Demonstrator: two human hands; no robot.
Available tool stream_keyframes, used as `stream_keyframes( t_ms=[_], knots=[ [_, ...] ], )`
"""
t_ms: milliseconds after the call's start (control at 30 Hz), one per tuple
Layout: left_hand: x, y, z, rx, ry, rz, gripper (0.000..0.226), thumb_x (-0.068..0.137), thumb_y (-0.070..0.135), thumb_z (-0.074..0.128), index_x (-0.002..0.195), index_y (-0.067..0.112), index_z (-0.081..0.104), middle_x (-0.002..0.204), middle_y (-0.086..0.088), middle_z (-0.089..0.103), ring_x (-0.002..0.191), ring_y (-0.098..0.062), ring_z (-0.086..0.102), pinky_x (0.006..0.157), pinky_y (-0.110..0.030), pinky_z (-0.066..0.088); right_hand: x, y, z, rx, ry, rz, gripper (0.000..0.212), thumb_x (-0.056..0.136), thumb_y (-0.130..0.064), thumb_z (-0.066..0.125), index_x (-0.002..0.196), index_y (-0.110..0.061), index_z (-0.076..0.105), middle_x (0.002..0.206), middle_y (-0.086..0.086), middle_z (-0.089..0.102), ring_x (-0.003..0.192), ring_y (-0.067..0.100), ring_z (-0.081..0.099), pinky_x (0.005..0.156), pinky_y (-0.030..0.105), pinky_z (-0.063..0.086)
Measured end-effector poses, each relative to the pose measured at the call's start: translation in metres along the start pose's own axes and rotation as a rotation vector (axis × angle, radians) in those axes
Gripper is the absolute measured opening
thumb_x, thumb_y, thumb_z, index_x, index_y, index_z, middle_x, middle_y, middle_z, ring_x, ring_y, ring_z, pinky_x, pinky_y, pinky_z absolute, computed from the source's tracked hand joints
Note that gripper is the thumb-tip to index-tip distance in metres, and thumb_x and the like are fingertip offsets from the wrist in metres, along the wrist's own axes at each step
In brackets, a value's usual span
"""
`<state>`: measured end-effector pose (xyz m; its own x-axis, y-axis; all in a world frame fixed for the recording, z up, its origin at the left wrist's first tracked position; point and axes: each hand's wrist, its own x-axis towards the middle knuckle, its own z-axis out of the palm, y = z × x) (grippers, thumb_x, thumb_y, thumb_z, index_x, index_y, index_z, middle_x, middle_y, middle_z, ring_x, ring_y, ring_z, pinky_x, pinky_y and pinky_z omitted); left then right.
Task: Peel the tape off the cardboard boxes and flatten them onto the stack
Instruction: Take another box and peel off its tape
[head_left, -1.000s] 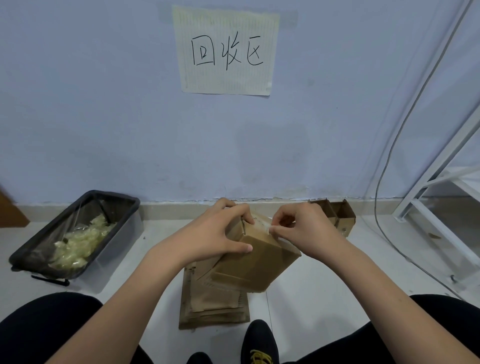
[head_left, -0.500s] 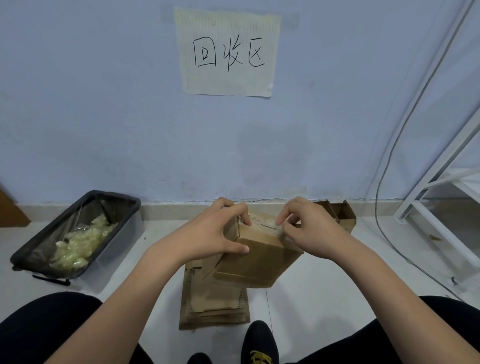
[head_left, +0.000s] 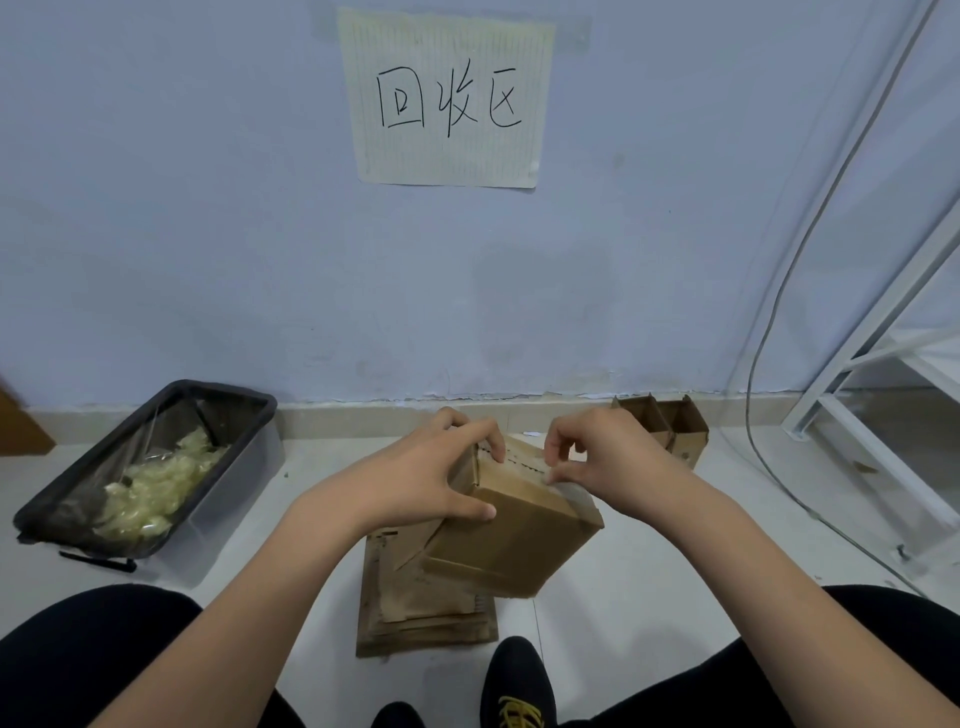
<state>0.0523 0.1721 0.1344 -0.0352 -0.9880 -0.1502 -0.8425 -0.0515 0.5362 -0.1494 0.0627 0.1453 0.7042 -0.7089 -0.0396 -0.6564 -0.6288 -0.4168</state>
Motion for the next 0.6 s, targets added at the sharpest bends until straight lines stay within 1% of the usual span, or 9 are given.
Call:
stream_keyframes(
  t_ms=[100,167,233,267,333,400,467,533,600],
  knots=[
    [0.001,-0.003,0.002,0.049,-0.014,-0.022,0.061,0.077,0.044,0.082,0.121,0.057,0.041,0.132,0.012,0.034,0.109,-0.016,0.054,0.096,-0.039,0.05,-0.001,-0.005,0.003,0.123,-0.028,-0.021,0.019,0.085,-0.02,0.077,0.096,-0.032,0.067,0.081,-0.01,0.06,0.074,0.008,0.054,0.068,0.02,0.044],
    [0.002,-0.007,0.004,0.094,-0.013,-0.044,0.079,0.075,0.041,0.082,0.135,0.057,0.034,0.135,0.01,0.029,0.106,-0.017,0.056,0.092,-0.036,0.051,-0.002,-0.005,0.004,0.132,-0.03,-0.045,0.019,0.089,-0.022,0.071,0.102,-0.035,0.075,0.085,-0.009,0.063,0.077,0.008,0.056,0.066,0.017,0.041],
    [0.004,-0.009,0.008,0.149,-0.021,-0.058,0.097,0.075,0.041,0.082,0.15,0.051,0.022,0.139,0.007,0.024,0.098,-0.018,0.057,0.086,-0.031,0.051,-0.003,-0.005,0.006,0.124,-0.015,-0.061,0.017,0.091,-0.024,0.067,0.099,-0.034,0.078,0.094,-0.011,0.065,0.085,0.007,0.058,0.071,0.017,0.042],
    [0.005,-0.009,0.01,0.177,-0.024,-0.057,0.103,0.075,0.042,0.082,0.155,0.047,0.017,0.14,0.005,0.022,0.095,-0.017,0.054,0.083,-0.028,0.048,-0.004,-0.005,0.007,0.122,-0.007,-0.069,0.018,0.091,-0.024,0.066,0.098,-0.034,0.079,0.098,-0.012,0.065,0.087,0.006,0.059,0.075,0.018,0.044],
    [0.007,-0.009,0.014,0.224,-0.023,-0.046,0.11,0.076,0.042,0.081,0.16,0.039,0.01,0.141,0.004,0.02,0.096,-0.016,0.045,0.082,-0.023,0.041,-0.005,-0.007,0.008,0.131,-0.023,-0.074,0.018,0.089,-0.025,0.067,0.1,-0.033,0.078,0.102,-0.012,0.062,0.09,0.007,0.06,0.082,0.021,0.048],
    [0.009,-0.01,0.015,0.249,-0.013,-0.041,0.113,0.075,0.042,0.081,0.161,0.034,0.008,0.141,0.003,0.02,0.104,-0.016,0.041,0.089,-0.025,0.042,-0.007,-0.01,0.009,0.145,-0.071,-0.075,0.021,0.086,-0.026,0.071,0.106,-0.03,0.076,0.105,-0.012,0.06,0.09,0.007,0.061,0.086,0.022,0.05],
    [0.01,-0.013,0.016,0.266,-0.005,-0.043,0.115,0.074,0.046,0.081,0.161,0.032,0.007,0.143,0.003,0.019,0.119,-0.02,0.041,0.101,-0.032,0.046,-0.008,-0.012,0.01,0.135,-0.095,-0.087,0.023,0.086,-0.021,0.071,0.108,-0.028,0.075,0.107,-0.011,0.058,0.089,0.008,0.063,0.089,0.024,0.051],
    [0.011,-0.015,0.019,0.29,-0.004,-0.043,0.116,0.074,0.054,0.08,0.161,0.032,0.006,0.144,0.002,0.021,0.133,-0.023,0.037,0.109,-0.04,0.043,-0.007,-0.012,0.011,0.126,-0.07,-0.1,0.018,0.089,-0.016,0.07,0.103,-0.025,0.078,0.109,-0.011,0.057,0.089,0.007,0.064,0.09,0.025,0.051],
    [0.011,-0.013,0.024,0.342,0.009,-0.034,0.116,0.074,0.062,0.076,0.16,0.032,0.006,0.148,0.001,0.024,0.138,-0.024,0.034,0.115,-0.043,0.036,-0.007,-0.013,0.011,0.141,-0.042,-0.081,0.01,0.087,-0.019,0.075,0.095,-0.023,0.08,0.115,-0.016,0.052,0.086,0.006,0.066,0.089,0.022,0.051]
  ],
)
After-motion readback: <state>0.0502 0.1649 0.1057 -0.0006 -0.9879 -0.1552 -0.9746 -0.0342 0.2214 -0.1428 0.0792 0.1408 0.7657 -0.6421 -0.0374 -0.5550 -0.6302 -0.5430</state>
